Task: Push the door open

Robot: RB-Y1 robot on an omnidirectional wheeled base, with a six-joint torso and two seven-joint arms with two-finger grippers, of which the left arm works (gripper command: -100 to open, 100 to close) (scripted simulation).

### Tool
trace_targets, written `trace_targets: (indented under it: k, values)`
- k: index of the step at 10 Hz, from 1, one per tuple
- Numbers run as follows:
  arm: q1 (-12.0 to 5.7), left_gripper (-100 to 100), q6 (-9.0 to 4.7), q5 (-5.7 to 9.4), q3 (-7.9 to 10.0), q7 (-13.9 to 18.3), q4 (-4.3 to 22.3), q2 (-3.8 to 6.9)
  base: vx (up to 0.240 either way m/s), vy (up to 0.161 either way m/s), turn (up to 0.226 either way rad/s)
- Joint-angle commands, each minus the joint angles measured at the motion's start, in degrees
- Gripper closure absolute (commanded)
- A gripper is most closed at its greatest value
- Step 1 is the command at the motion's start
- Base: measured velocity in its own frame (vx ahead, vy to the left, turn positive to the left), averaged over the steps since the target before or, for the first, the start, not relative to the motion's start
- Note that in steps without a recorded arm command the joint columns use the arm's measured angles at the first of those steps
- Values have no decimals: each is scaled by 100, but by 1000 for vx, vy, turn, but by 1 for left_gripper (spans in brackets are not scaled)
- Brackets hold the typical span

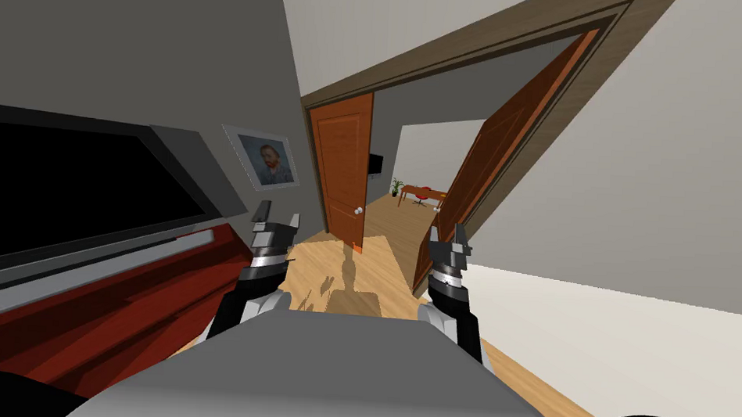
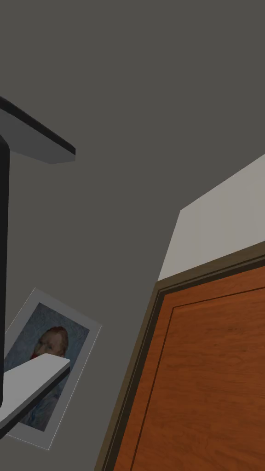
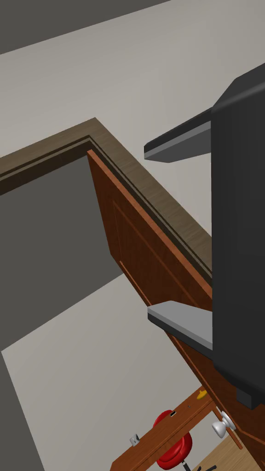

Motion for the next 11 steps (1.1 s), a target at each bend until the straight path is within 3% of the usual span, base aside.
trace_targets:
  k: [1, 11]
  values:
    - [-38, -100, -78, -131, 3, -190, 216, 66, 118, 24, -23]
    - [-230, -100, -473, -789, 21, -1146, 1304, 288, 121, 28, -22]
